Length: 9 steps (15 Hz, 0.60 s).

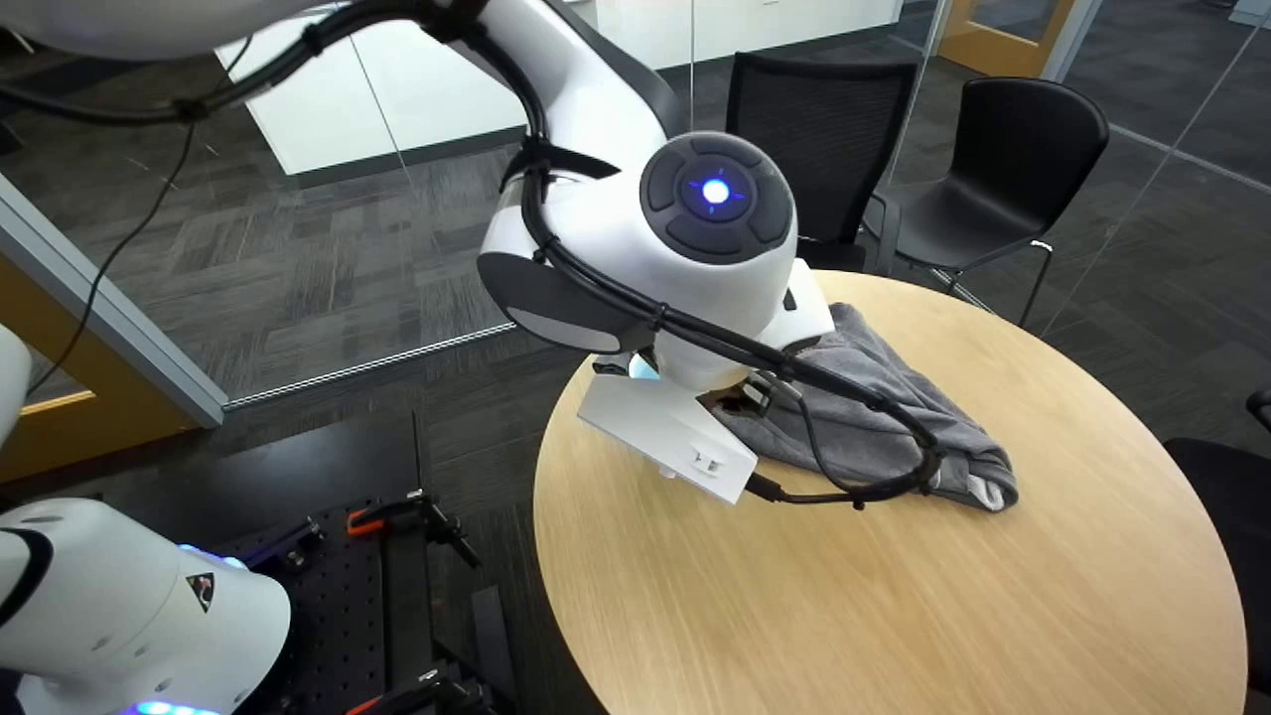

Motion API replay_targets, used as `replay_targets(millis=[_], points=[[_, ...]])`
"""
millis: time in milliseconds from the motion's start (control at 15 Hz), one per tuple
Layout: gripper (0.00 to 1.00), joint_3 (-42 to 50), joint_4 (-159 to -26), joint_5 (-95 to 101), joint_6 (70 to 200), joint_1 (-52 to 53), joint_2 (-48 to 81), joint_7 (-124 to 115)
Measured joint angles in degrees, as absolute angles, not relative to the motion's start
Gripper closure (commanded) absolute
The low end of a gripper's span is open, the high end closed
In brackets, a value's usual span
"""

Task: Remove the marker from the cup

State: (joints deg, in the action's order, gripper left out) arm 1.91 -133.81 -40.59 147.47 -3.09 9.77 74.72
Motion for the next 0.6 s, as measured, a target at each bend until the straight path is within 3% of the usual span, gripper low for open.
replay_targets(millis=[333, 600], points=[[0.95, 3.73, -133.06, -31.75, 160.94, 0.89, 15.11, 54.9], [0.95, 15.48, -130.81, -24.12, 162.74, 12.31, 21.62, 37.14]])
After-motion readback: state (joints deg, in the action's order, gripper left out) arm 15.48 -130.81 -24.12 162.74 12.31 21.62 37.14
